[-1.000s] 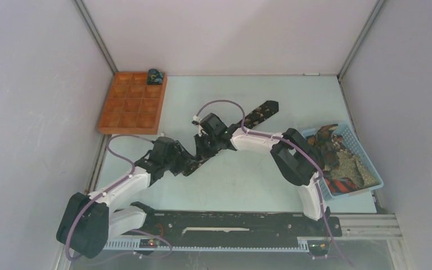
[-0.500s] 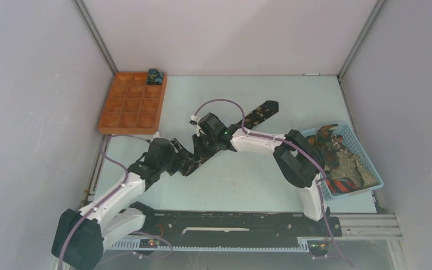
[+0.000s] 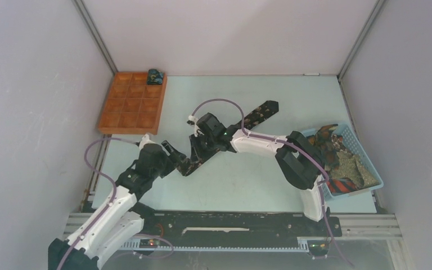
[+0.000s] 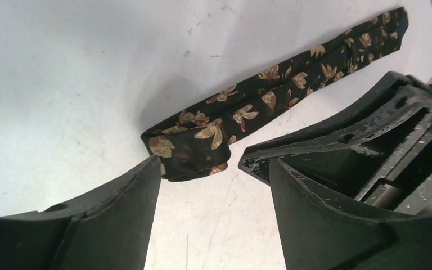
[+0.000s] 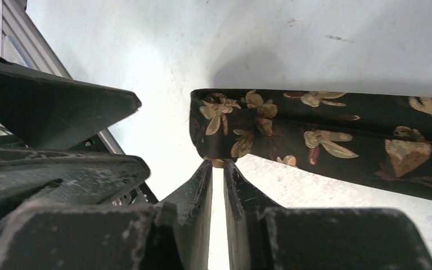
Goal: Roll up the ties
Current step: Roll the tie at the center of the board.
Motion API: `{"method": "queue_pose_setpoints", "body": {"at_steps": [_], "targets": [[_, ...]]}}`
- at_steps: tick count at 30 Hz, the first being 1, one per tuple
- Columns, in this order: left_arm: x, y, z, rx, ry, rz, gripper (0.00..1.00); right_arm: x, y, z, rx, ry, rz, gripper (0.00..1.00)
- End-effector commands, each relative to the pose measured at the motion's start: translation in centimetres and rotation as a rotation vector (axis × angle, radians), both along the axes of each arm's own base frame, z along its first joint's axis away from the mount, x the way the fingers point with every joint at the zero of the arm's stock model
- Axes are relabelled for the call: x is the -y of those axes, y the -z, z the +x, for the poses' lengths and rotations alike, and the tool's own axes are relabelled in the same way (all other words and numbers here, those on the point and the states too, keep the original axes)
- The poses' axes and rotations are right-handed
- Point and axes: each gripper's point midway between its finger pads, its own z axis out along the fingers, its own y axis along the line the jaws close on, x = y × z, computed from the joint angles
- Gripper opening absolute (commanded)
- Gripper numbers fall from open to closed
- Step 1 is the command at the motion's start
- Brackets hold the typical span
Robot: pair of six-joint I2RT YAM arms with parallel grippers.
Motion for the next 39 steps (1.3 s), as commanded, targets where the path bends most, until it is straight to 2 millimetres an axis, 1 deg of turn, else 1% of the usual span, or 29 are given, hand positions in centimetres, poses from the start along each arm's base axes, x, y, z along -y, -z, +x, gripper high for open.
{"method": "queue_pose_setpoints", "body": {"at_steps": [1, 4, 9, 14, 18, 25, 29, 39], "targets": [[-2.6, -0.1, -0.8, 0.031, -0.071, 0.080, 0.75, -2.1, -4.0, -0.4, 0.061, -0.052, 0.093, 0.17], [-3.3, 0.6, -1.4, 0.036, -0.105, 0.073, 0.75, -2.8, -4.0, -0.9, 0.056, -0.072, 0.093, 0.17], [-3.9, 1.9, -2.2, 0.027, -0.128, 0.069, 0.76, -3.8, -3.7, -1.4, 0.050, -0.096, 0.084, 0.17], [-3.6, 2.0, -2.6, 0.043, -0.095, 0.063, 0.74, -4.4, -2.9, -0.9, 0.043, -0.095, 0.061, 0.17], [-3.4, 2.2, -2.9, 0.037, -0.077, 0.062, 0.73, -4.4, -2.3, -0.5, 0.039, -0.084, 0.046, 0.16], [-2.9, 3.0, -3.0, 0.024, -0.055, 0.044, 0.71, -3.6, -1.1, 0.4, 0.031, -0.062, 0.012, 0.15], [-2.7, 3.1, -2.9, 0.026, -0.047, 0.038, 0.70, -3.4, -0.3, 0.5, 0.023, -0.059, -0.001, 0.15], [-2.3, 3.4, -2.5, 0.016, -0.032, 0.038, 0.68, -2.8, 0.4, 1.1, 0.022, -0.048, -0.016, 0.15]]}}
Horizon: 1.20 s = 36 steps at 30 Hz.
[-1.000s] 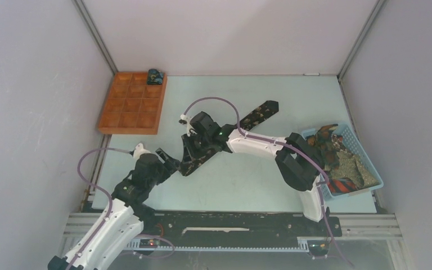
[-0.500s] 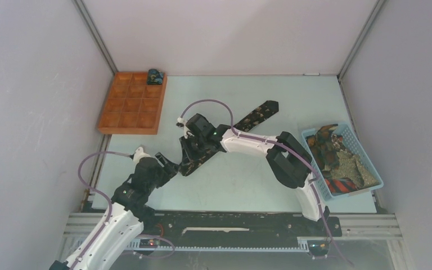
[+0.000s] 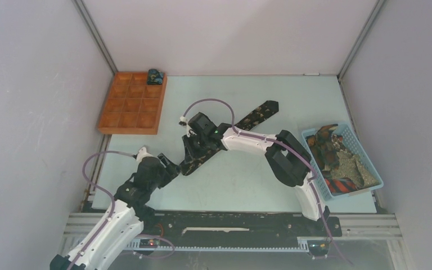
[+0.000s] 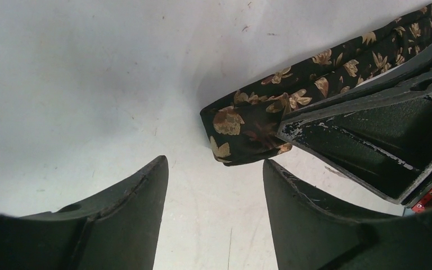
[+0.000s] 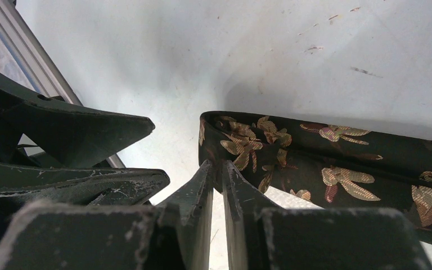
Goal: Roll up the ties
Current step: Roll the tie at the center of the board.
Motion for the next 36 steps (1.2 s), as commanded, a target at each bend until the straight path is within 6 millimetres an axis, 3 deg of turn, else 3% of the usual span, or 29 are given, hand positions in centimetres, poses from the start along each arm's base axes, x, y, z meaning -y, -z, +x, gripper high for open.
{"method": "queue_pose_setpoints", "body": {"at_steps": [1, 16, 36], "targets": [[0.4, -0.5, 0.8, 0.031, 0.018, -0.003, 0.67, -0.2, -0.5, 1.2, 0.030, 0.007, 0.011, 0.15], [0.9, -0.6, 1.3, 0.036, 0.033, -0.012, 0.66, 1.8, 1.7, 2.0, 0.004, 0.051, -0.024, 0.14], [3.1, -1.3, 2.8, 0.047, 0.086, -0.086, 0.66, 3.9, 4.0, 3.0, 0.000, 0.116, -0.083, 0.13]]}}
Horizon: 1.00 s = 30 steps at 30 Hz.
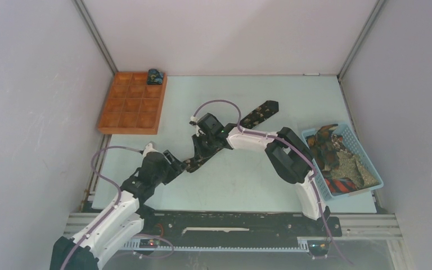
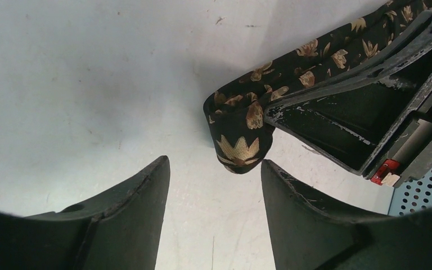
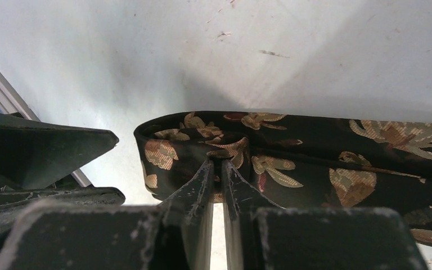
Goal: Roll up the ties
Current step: Roll the tie at the center of the board.
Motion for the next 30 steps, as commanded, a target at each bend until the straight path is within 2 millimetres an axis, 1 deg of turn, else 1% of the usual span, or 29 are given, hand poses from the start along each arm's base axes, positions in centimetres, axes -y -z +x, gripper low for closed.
{"method": "queue_pose_setpoints", "body": {"at_steps": [1, 10, 21, 30], "targets": [[1.1, -1.6, 1.4, 0.057, 0.029, -0.039, 0.66, 0.7, 1.0, 0.6, 0.013, 0.028, -0.026, 0.13], [2.1, -0.9, 2.2, 0.039, 0.040, -0.071, 0.65, 0.9, 1.2, 0.8, 0.014, 0.029, -0.032, 0.12], [2.4, -0.6, 2.6, 0.042, 0.037, -0.083, 0.64, 0.9, 1.3, 0.8, 0.009, 0.027, -0.030, 0.12], [2.4, 0.9, 2.5, 0.000, 0.034, -0.075, 0.64, 0.8, 1.4, 0.4, 0.007, 0.023, -0.034, 0.12]]}}
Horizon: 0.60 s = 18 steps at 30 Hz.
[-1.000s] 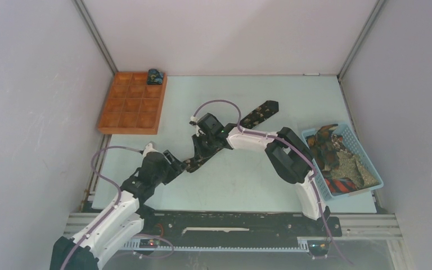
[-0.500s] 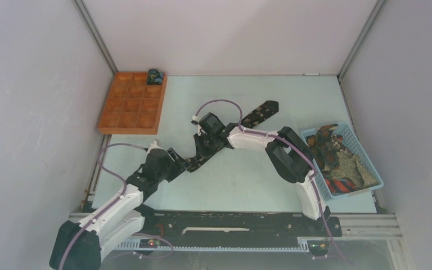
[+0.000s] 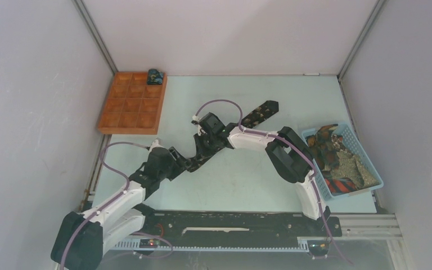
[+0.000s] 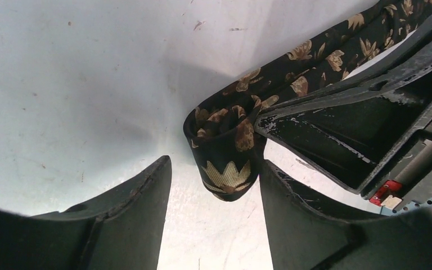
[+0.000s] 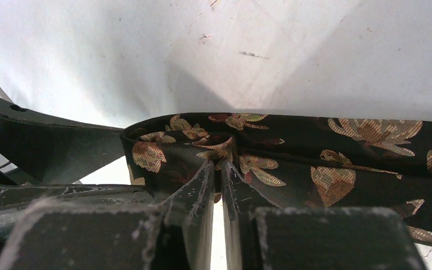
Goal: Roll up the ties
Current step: Roll the tie at the center of the board.
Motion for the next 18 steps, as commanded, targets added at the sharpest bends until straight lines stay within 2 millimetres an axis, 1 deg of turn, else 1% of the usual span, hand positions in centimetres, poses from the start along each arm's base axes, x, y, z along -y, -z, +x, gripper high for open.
{"method": "queue_pose_setpoints", "body": {"at_steps": [1, 6, 7, 10, 18], "targets": [[0.4, -0.1, 0.6, 0.016, -0.009, -0.030, 0.64, 0.2, 1.0, -0.1, 0.005, 0.004, -0.024, 0.12], [0.5, 0.6, 0.6, 0.014, -0.022, -0.046, 0.63, 0.3, 1.1, -0.3, 0.002, 0.004, -0.020, 0.12], [0.9, 0.6, 0.6, 0.016, -0.006, -0.064, 0.62, 0.2, 1.1, -0.4, 0.003, 0.003, -0.019, 0.12], [1.1, 0.8, 0.6, 0.008, -0.006, -0.078, 0.58, 0.2, 1.1, -0.4, 0.003, 0.001, -0.016, 0.12], [1.5, 1.5, 0.9, -0.009, -0.003, -0.090, 0.56, 0.1, 1.1, -0.5, 0.006, 0.000, -0.017, 0.12]]}}
